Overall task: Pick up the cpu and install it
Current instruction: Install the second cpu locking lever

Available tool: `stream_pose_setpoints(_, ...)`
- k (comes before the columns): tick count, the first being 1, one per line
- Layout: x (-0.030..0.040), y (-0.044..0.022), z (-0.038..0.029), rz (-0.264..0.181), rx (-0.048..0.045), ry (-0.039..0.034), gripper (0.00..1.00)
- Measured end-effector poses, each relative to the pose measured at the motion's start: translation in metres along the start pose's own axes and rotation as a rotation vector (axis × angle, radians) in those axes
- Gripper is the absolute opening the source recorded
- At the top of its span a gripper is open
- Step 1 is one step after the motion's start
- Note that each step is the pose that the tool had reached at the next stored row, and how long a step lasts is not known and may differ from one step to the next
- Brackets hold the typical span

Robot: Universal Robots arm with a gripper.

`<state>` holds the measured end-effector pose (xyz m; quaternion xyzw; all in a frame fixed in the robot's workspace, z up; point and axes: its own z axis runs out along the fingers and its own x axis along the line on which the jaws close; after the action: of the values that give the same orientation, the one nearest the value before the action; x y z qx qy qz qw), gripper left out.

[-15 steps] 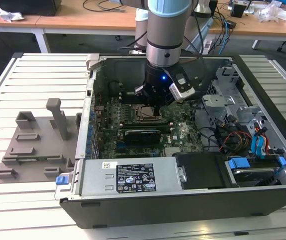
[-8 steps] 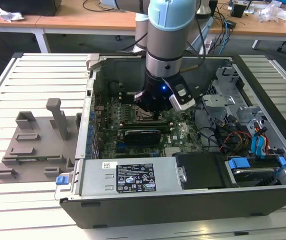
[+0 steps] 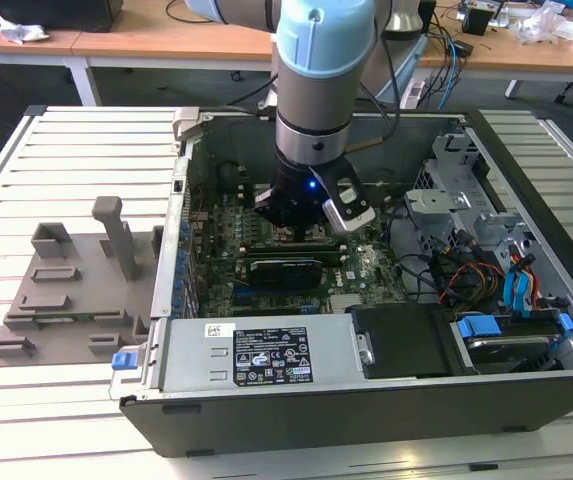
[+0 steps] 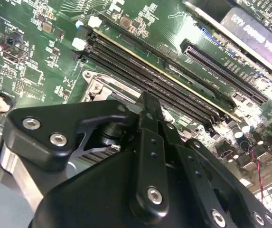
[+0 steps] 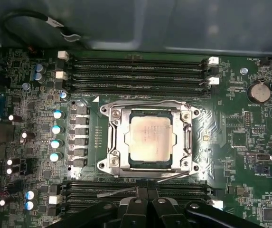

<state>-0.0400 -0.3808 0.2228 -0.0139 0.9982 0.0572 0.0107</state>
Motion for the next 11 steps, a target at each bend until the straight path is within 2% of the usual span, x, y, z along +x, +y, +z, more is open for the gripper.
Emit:
stream_pose_setpoints(7, 0.0020, -0.0006, 0.0056, 0.000, 0.0000, 0.0000, 0.11)
stream_pose_setpoints(11, 0.0061, -0.0008, 0.0084, 0.000, 0.0000, 0.0000, 0.11)
